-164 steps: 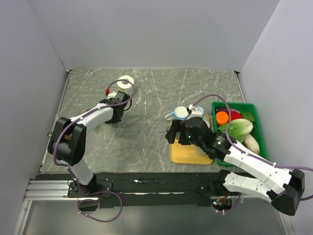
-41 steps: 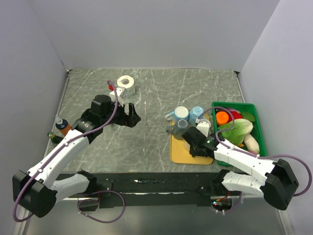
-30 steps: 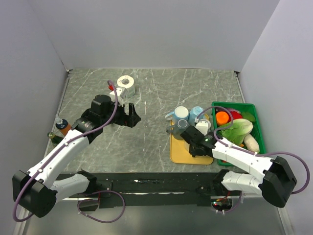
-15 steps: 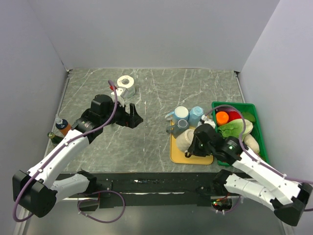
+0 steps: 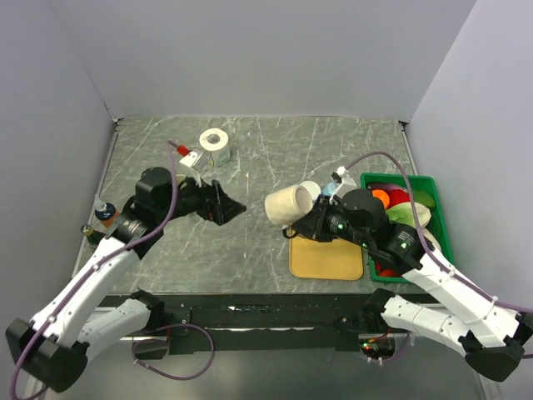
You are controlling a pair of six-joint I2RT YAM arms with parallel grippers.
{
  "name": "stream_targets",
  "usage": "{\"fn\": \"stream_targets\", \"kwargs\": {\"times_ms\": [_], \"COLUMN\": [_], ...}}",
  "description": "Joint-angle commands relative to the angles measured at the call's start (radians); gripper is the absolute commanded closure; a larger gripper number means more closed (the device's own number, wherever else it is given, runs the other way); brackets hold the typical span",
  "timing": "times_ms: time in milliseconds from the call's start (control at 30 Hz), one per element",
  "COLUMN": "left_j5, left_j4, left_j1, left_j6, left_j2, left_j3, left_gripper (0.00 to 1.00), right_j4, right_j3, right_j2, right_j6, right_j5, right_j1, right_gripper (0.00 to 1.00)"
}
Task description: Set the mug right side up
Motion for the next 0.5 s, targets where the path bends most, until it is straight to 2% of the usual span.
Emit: {"fn": "stream_targets", "kwargs": {"times_ms": [0, 100, 200, 333, 467], "left_j5": [0.100, 0.164, 0.230, 0.278, 0.257], "left_j4": [0.071, 0.093, 0.171, 0.506, 0.689], "left_j1": [-0.001, -0.001, -0.001, -0.003, -0.006], "left_j6": [-0.039, -0.070, -0.183, -0.465, -0.598], "left_j2": [-0.137, -0.194, -0.210, -0.207, -0.196], "left_j3": [-0.054, -0.072, -0.121, -0.231, -0.307], "left_gripper": [0.04, 0.04, 0.04, 0.04, 0.04], "right_j4": [0.278, 0.424, 0.550, 0.669, 0.716], "right_j3": [0.084, 0.065, 0.062, 0.065, 0.070], "right_j2": [0.016, 0.040, 0.075, 0.112, 0.137], "right_j6": [-0.040, -0.017, -0.001, 0.014, 0.020], "right_j5": [-0.079, -0.124, -0.171, -0.225, -0.233], "right_j1": [0.006, 0.011, 0.023, 0.035, 0.049], "right_gripper": [1.00, 1.00, 1.00, 1.00, 1.00]}}
